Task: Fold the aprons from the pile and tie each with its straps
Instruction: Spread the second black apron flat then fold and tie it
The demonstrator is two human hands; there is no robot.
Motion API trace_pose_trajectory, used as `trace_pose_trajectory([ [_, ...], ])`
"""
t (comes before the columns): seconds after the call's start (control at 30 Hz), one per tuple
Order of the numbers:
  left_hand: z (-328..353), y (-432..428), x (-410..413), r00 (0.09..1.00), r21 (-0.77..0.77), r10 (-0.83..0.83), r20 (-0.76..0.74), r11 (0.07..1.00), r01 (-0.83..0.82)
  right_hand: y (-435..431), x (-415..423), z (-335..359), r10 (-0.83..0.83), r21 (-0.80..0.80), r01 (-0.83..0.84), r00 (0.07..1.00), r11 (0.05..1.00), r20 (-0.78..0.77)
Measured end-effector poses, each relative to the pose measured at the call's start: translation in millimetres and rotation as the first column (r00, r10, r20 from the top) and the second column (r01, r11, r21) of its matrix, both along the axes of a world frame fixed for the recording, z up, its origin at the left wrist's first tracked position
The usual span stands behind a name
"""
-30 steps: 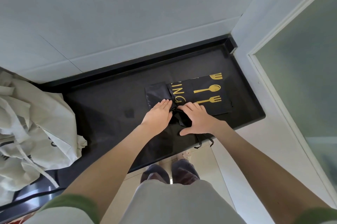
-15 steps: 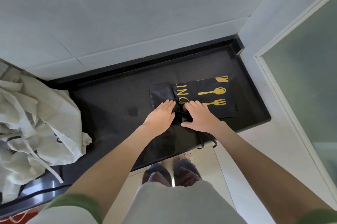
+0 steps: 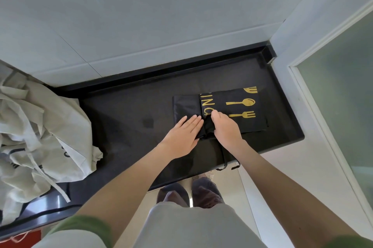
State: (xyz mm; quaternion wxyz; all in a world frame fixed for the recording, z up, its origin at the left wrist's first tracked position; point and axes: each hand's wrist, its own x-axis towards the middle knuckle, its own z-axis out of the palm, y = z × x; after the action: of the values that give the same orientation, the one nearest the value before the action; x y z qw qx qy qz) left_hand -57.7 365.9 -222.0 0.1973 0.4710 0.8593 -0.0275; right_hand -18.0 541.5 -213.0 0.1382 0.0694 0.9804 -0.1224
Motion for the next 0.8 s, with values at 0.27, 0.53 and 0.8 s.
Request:
trace_pose_trajectory([
  [0.27, -12, 10, 11, 0.980, -0.081, 0.200, 0.017, 0.977, -0.198, 16, 16, -4, 0.185, -0.173, -0.186, 0.982, 0.967, -0.023],
  [0.53, 0, 7, 5, 0.944, 0.127, 0.246, 0.219, 0.952, -0.277, 25, 12, -2, 0.289, -0.186, -0.276, 0.956, 0.943, 0.050],
  [0.8, -19, -2, -17, 0.960, 0.165, 0.277, -0.031, 0.949, -0.269, 13, 13, 2, 0.307, -0.003, -0.307, 0.950, 0.952, 0.059],
])
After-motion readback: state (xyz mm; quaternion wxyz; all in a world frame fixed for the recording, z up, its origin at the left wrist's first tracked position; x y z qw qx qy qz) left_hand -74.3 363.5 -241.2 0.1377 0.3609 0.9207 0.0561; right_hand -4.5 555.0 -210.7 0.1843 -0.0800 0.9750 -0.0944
